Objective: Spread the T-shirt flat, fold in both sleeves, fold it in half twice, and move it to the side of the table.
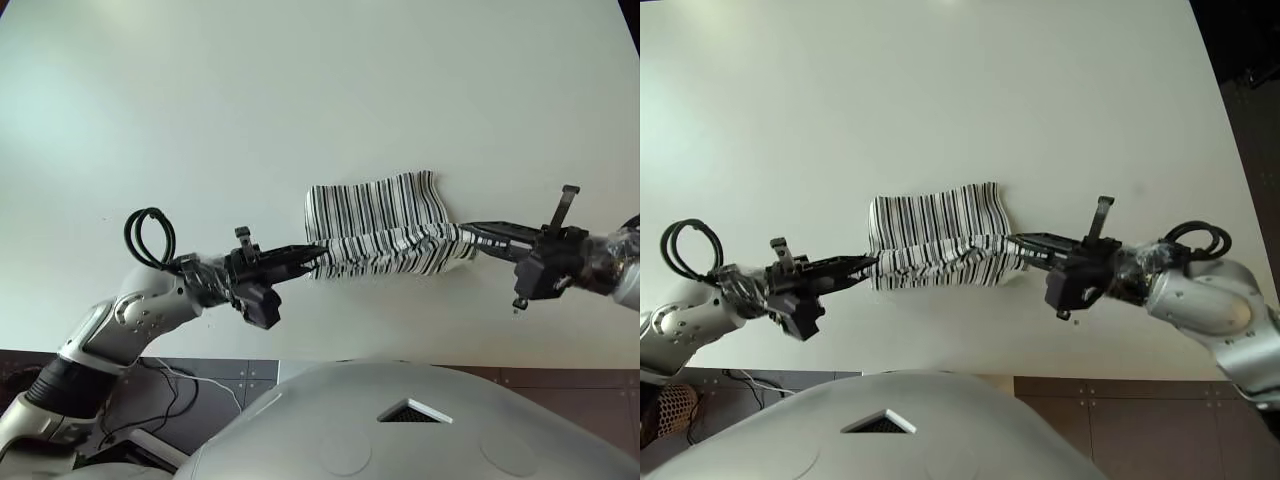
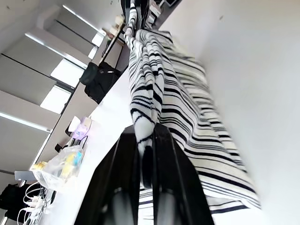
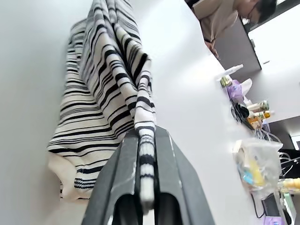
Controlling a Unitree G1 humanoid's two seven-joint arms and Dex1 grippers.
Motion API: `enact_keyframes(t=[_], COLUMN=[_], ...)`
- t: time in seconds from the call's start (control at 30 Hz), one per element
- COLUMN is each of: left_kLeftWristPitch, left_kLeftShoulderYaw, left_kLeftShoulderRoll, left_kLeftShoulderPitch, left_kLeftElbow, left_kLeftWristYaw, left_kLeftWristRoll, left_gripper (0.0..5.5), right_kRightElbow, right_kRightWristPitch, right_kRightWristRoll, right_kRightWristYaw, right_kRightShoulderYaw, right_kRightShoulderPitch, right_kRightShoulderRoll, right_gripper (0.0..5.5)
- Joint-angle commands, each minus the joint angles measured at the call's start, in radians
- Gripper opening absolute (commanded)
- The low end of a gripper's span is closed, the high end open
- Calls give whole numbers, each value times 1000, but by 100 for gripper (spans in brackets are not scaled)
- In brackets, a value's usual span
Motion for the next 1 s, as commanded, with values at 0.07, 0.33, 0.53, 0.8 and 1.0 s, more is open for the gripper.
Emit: enact_keyframes(t=[0.07, 0.33, 0.53, 0.8, 1.0], left_kLeftWristPitch=[151, 299, 432, 549, 545], left_kLeftShoulderYaw=[-60, -28, 29, -52, -18], left_kLeftShoulderRoll=[-118, -278, -286, -344, -445], left_kLeftShoulderPitch=[-221, -365, -343, -409, -484], left_kLeftElbow=[229, 387, 343, 481, 567], left_kLeftWristYaw=[-154, -206, -245, -249, -104], left_kLeftWristRoll=[-46, -84, -133, 8, 69], left_gripper=[12, 12, 12, 63, 153], right_kRightElbow=[219, 545, 784, 1029, 1152], right_kRightWristPitch=[146, 96, -9, -105, -102], right_kRightWristRoll=[5, -153, -273, -365, -352], right_kRightWristYaw=[171, 258, 294, 252, 150], right_kRightShoulderYaw=[121, 214, 256, 273, 210], right_kRightShoulderPitch=[-262, -584, -665, -772, -785], right_kRightShoulderRoll=[170, 421, 480, 597, 663], right_gripper=[10, 10, 10, 55, 135])
